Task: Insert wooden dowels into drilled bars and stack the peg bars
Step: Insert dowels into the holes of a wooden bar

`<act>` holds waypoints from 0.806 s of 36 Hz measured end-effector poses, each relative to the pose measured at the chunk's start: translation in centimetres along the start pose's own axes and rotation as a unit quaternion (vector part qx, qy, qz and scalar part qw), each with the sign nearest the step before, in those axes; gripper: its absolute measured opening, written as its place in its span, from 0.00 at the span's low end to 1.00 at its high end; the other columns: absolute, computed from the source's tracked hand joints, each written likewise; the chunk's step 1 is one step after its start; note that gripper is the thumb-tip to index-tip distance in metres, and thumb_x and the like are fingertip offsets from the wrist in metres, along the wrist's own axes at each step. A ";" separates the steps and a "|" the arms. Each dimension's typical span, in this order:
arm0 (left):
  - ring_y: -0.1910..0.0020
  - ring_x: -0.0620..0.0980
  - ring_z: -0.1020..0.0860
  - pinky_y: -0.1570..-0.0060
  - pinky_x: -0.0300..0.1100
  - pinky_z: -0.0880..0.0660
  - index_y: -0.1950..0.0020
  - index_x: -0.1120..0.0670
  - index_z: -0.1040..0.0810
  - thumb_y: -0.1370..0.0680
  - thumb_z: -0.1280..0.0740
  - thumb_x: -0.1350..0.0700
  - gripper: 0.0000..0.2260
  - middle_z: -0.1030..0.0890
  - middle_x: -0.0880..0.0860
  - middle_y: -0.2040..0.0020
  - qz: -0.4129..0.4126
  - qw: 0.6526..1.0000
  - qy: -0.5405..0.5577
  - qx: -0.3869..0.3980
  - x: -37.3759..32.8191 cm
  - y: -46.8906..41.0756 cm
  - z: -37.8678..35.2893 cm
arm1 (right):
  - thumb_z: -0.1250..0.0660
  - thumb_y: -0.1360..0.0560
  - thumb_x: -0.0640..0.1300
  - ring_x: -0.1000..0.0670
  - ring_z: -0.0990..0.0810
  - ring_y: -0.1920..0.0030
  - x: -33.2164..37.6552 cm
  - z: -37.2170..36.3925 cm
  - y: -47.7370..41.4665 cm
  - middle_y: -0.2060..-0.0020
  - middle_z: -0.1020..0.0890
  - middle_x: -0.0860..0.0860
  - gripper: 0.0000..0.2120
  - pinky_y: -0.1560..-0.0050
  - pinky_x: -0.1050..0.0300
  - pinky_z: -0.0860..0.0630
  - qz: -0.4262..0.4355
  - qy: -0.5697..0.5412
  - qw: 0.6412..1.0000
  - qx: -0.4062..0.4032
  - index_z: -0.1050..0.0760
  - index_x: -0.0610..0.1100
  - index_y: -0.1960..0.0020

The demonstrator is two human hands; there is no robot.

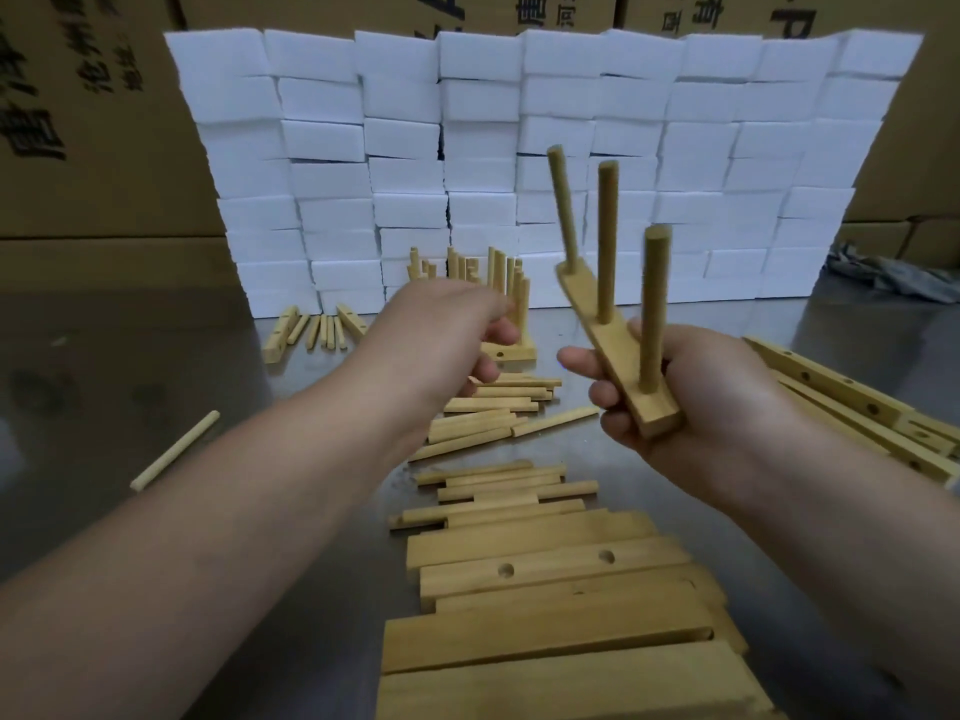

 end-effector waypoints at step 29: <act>0.72 0.42 0.24 0.74 0.32 0.29 0.48 0.56 0.22 0.21 0.39 0.56 0.08 0.20 0.49 0.67 0.103 0.936 0.336 -0.001 3.6 -2.6 0.8 | 0.41 0.22 0.44 0.51 0.19 0.74 3.5 0.2 0.0 0.67 0.16 0.45 0.08 0.74 0.64 0.26 0.123 0.047 0.991 0.004 0.26 0.42 0.54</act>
Point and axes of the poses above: each hand's wrist, its own y-axis away from the middle knuckle, its own z-axis out of the back of the hand, x = y × z, the point moved 9 cm from there along -y, towards the middle knuckle
